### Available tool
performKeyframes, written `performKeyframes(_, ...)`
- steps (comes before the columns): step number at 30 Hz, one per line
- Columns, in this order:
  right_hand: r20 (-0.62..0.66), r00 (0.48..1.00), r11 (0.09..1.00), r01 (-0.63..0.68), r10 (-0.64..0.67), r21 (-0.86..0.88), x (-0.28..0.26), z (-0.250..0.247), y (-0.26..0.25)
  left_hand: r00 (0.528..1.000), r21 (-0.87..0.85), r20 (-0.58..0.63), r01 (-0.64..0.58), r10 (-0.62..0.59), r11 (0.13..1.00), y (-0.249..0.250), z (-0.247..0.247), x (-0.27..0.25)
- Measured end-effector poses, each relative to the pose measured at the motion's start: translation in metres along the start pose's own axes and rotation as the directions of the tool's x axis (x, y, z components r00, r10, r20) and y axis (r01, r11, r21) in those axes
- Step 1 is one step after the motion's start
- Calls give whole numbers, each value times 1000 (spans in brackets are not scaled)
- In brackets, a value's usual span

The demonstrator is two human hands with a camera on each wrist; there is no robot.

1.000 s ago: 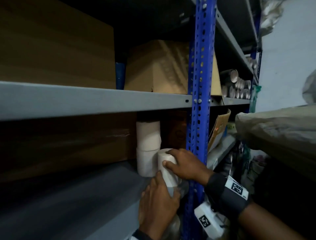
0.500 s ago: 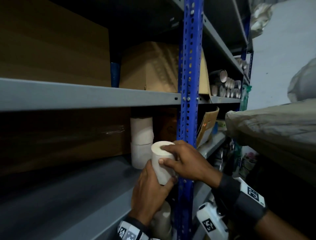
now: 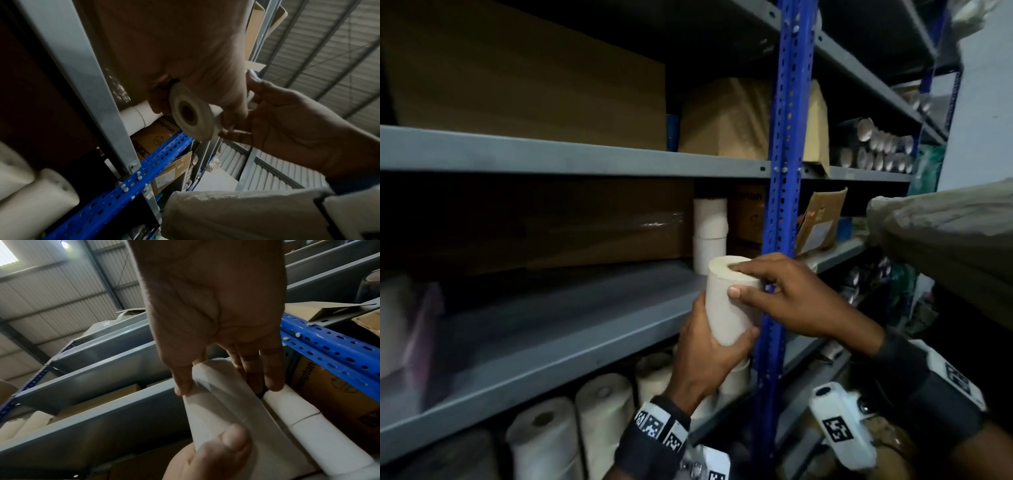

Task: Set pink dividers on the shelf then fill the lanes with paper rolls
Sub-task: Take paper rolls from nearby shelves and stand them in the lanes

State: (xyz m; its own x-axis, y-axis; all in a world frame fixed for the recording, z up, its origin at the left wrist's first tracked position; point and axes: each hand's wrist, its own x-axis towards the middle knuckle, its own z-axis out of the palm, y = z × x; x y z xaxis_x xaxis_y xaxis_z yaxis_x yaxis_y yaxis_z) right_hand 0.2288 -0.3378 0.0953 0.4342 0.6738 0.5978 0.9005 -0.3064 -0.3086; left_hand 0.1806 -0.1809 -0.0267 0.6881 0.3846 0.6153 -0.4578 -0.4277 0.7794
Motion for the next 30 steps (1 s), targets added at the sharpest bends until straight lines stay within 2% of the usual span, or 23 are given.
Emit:
performKeyframes(3,80,995,997,59,-63,40,-26,-9,-30,998,-114,47,44,-38,992,19,-23,-45)
performKeyframes(6,204,973,991,82,-103,110,-47,-12,-58,997,-154,59,50,-41,987,38,-50,-93)
performKeyframes(11,411,885,935,70,-219,349,-72,-2,-111,995,-106,23,98,-96,989,76,-97,-170)
performKeyframes(15,477,818,895,99,-323,436,-81,14,-158,987,-25,-68,142,-144,990,105,-138,-219)
performKeyframes(18,497,767,869,155,-406,470,-81,28,-196,978,23,-153,150,-145,988,126,-170,-249)
performKeyframes(26,428,718,800,301,-548,519,-75,77,-294,936,137,-340,143,-89,980,169,-259,-313)
performKeyframes(30,416,680,755,321,-604,572,-75,103,-347,914,190,-398,164,-76,968,188,-305,-344)
